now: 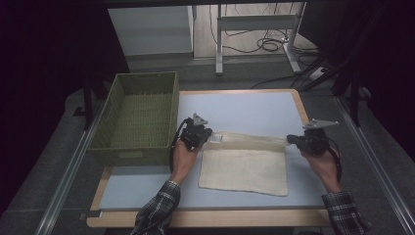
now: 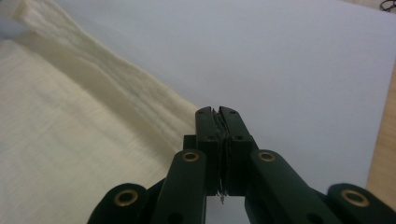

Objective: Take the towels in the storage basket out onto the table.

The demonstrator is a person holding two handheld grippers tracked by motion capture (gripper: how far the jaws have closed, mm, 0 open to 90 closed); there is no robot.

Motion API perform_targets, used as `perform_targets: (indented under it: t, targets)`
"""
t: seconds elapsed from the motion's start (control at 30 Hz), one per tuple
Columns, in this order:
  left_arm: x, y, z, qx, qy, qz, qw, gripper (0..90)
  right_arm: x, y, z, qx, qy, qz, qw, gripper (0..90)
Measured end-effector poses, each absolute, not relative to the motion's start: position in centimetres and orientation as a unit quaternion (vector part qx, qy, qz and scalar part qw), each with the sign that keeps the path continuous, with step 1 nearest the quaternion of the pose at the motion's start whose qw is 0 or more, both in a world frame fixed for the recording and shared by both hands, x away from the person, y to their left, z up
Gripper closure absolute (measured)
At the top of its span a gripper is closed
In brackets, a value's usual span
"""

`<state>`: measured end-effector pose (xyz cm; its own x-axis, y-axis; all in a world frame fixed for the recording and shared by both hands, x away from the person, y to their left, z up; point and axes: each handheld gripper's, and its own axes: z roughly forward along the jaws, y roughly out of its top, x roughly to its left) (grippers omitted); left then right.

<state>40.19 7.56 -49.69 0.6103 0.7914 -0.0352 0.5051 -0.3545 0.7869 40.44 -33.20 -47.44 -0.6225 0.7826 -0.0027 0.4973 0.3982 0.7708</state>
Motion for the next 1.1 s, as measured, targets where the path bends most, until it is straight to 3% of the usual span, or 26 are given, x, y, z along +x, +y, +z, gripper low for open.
perform_targets:
  t: [0.5,1.1]
  targets:
    - [33.5,9.4,-50.6,0.811,0.365,0.159,0.429,87.8,32.9,-33.8,-48.0,0.369,0.823,0.405,0.15,87.6]
    - [30.4,10.8,-52.6,0.814,0.352,0.135,0.442,87.0,28.7,-33.0,-49.9,0.354,0.838,0.397,0.12,87.1]
